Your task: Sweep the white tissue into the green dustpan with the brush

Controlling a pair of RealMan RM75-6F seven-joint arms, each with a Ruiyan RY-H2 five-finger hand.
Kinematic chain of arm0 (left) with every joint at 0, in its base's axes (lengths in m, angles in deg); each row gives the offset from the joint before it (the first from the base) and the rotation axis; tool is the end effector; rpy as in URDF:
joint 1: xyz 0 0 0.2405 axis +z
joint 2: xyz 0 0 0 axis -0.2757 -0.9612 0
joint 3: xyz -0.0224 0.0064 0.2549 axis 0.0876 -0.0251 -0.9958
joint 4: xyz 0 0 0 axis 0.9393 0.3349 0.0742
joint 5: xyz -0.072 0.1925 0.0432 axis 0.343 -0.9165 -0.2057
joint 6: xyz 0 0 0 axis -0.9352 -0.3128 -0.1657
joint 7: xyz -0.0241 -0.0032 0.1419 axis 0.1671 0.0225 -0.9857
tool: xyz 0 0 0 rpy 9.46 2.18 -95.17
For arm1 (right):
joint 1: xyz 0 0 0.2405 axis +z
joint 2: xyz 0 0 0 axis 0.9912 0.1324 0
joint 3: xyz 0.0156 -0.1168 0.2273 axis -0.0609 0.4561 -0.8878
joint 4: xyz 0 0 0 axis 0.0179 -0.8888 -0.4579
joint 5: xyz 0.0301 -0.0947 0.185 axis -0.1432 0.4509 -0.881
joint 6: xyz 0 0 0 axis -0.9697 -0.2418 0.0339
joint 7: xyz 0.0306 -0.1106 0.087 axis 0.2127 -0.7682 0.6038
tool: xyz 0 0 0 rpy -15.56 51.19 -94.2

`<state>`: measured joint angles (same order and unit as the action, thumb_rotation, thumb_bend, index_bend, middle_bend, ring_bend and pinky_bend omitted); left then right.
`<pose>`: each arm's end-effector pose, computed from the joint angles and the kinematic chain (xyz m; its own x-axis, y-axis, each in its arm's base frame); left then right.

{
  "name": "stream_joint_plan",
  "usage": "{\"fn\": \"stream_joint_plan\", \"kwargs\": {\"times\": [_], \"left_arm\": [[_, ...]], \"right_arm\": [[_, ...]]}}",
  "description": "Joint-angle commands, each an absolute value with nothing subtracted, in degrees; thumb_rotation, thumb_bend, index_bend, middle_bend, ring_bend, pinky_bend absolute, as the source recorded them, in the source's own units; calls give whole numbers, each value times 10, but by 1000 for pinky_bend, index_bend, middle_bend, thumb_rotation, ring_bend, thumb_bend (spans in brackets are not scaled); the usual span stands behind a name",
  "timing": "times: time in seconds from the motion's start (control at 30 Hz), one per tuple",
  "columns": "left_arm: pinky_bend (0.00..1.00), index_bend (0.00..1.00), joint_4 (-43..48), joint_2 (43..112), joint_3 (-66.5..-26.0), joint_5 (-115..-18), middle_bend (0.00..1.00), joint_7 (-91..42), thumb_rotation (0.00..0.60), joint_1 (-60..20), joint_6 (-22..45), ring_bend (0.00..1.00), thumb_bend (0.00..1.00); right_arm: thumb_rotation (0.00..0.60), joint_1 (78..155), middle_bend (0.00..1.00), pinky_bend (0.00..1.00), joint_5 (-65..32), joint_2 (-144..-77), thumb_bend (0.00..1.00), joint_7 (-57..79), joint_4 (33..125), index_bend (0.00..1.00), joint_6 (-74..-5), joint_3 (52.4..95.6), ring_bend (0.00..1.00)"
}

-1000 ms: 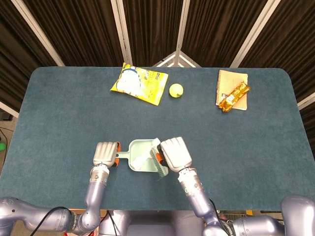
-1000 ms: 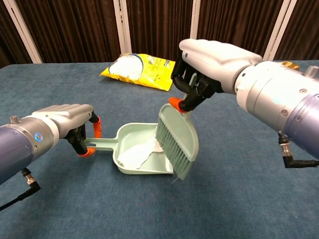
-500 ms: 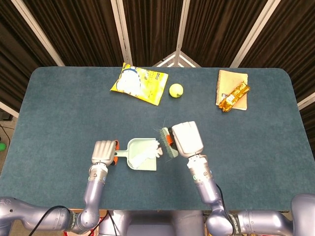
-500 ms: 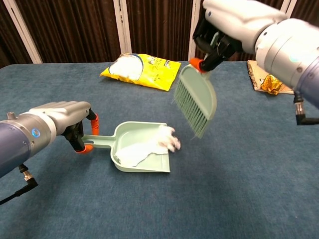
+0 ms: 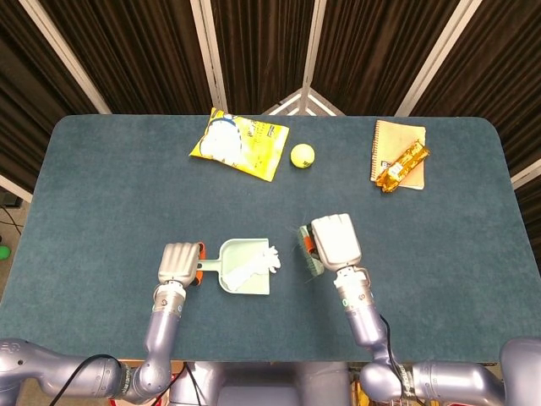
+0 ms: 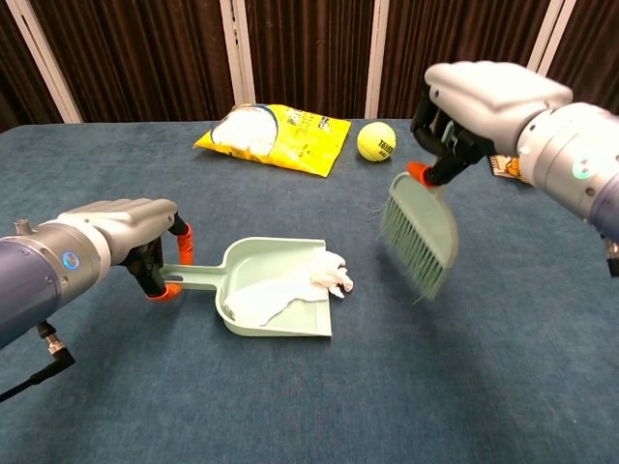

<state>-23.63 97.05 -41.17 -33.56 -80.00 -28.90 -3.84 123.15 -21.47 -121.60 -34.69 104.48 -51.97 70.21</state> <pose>-0.1168 0.2900 -0.0565 0.4802 0.4010 0.7801 0.8587 -0.0334 -0.5114 -0.0902 -0.3109 0.0040 0.4414 -0.0266 0.8969 -0.8687 -0.2632 0.4197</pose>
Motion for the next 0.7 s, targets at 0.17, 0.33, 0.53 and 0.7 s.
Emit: {"fn": "stream_joint_plan", "kwargs": {"times": [0.17,0.33,0.53,0.7], "left_arm": [[966,697,-239,973,-410,-334,1000,-801,600,-290,-39,1000,620],[966,697,-240,981,-411,-334,1000,-801,600,-292,-38,1000,620],[966,697,-238,987,-412,-334,1000,-801,600,-294,-37,1000,620],[966,697,-234,993,-411,-332,1000,-800,600,-296,-35,1000,620]], "right_arm": [[600,1228,925,848,-213,-1230,402,-346,1052,917,-510,720,921],[600,1230,924,849,-208,-1249,402,-342,1075,917,-506,725,921],[600,1234,925,849,-203,-1260,402,-342,1091,917,-509,720,921],[600,1240,924,849,-191,-1266,401,-344,1106,917,-510,713,921]]}}
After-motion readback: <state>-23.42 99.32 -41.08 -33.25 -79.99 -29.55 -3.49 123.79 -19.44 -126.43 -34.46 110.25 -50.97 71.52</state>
